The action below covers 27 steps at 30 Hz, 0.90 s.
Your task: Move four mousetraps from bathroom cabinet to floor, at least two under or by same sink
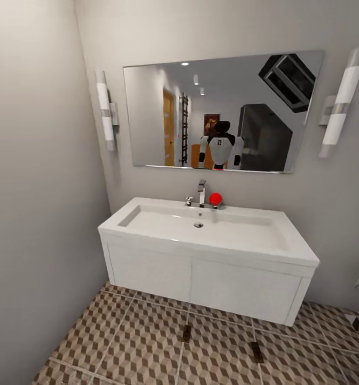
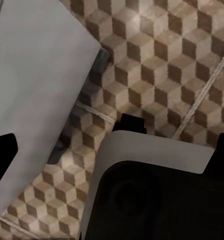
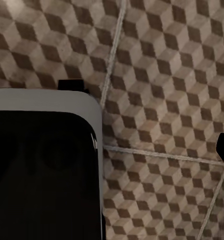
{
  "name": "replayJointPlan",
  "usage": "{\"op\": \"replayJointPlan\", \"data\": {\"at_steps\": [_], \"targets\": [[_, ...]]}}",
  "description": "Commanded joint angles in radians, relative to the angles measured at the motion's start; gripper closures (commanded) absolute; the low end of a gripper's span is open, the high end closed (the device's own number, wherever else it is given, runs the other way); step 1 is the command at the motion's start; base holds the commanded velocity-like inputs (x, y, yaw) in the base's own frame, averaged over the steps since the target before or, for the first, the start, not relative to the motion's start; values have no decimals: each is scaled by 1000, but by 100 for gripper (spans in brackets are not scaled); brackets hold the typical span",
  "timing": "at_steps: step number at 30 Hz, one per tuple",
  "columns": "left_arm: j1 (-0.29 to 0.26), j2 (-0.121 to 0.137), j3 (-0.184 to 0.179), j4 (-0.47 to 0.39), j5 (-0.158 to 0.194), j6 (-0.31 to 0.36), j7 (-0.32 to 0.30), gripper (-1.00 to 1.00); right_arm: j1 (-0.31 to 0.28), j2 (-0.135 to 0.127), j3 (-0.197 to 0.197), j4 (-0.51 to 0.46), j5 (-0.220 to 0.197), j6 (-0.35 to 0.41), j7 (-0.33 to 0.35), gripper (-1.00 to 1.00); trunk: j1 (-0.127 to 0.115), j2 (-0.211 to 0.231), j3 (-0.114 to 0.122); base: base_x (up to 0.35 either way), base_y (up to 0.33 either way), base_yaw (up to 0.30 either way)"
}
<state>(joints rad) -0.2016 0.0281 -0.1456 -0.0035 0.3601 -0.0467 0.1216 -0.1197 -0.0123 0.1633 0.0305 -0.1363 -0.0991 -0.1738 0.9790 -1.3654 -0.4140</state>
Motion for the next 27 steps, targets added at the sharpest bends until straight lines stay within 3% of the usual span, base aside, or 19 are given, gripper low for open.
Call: {"op": "replayJointPlan", "data": {"at_steps": [1, 12, 27], "targets": [[-1, 0, -8, 0, 8, -2, 2, -100, -1, 1, 8, 3, -5, -7, -1, -100, 0, -1, -1, 0, 0, 283], [-1, 0, -8, 0, 9, 0, 3, -100, -1, 20, 9, 3, 58, -7, -1, -100, 0, -1, -1, 0, 0, 284], [0, -7, -7, 0, 12, 2, 3, -100, -1, 17, 9, 3, 71, -13, -1, -100, 0, -1, -1, 0, 0, 285]]}}
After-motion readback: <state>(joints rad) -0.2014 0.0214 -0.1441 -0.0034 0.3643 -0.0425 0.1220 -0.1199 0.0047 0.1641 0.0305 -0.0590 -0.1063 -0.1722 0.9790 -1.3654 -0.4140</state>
